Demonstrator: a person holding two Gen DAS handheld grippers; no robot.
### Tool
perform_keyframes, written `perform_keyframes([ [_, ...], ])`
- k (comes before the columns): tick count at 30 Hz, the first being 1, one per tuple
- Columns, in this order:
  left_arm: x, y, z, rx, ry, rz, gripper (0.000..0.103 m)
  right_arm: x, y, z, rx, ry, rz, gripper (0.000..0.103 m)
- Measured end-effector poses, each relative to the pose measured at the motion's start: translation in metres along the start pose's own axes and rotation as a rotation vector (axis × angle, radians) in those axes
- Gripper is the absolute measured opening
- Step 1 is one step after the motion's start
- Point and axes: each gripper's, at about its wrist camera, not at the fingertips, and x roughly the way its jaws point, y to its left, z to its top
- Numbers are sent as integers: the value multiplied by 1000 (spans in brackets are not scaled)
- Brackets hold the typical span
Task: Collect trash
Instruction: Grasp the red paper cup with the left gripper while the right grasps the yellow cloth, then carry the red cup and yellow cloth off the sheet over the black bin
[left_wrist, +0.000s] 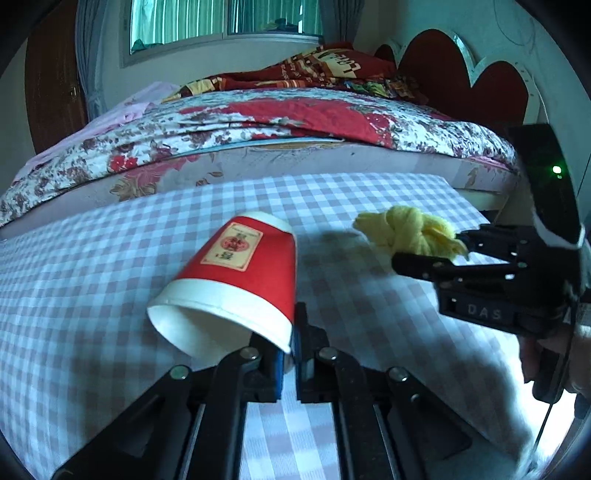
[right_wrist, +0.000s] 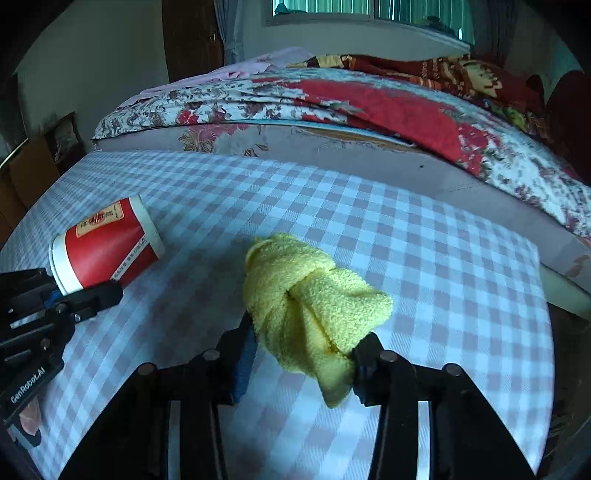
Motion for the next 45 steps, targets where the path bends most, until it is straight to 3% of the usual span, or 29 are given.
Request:
perform_keyframes([
  [9, -63, -37, -28, 40, -43, 0, 4, -105, 10, -53, 5, -97, -63, 45],
  [12, -89, -49, -41, 101, -64, 46, 4, -140, 10, -69, 14, -116, -83, 45],
  [16, -122, -49, -53, 77, -68, 52, 4, -185, 15, -92, 24, -141, -100, 45],
  [27, -212, -103, -80, 105, -150, -10, 4, -301, 24, -157, 97, -263, -122, 45],
  [34, -232, -151, -90, 147, -212, -88, 4, -334, 7, -191, 131, -289, -179, 45],
  [45, -227, -197, -104, 200, -204, -186, 4, -359, -17, -228, 199, -311, -284, 45],
])
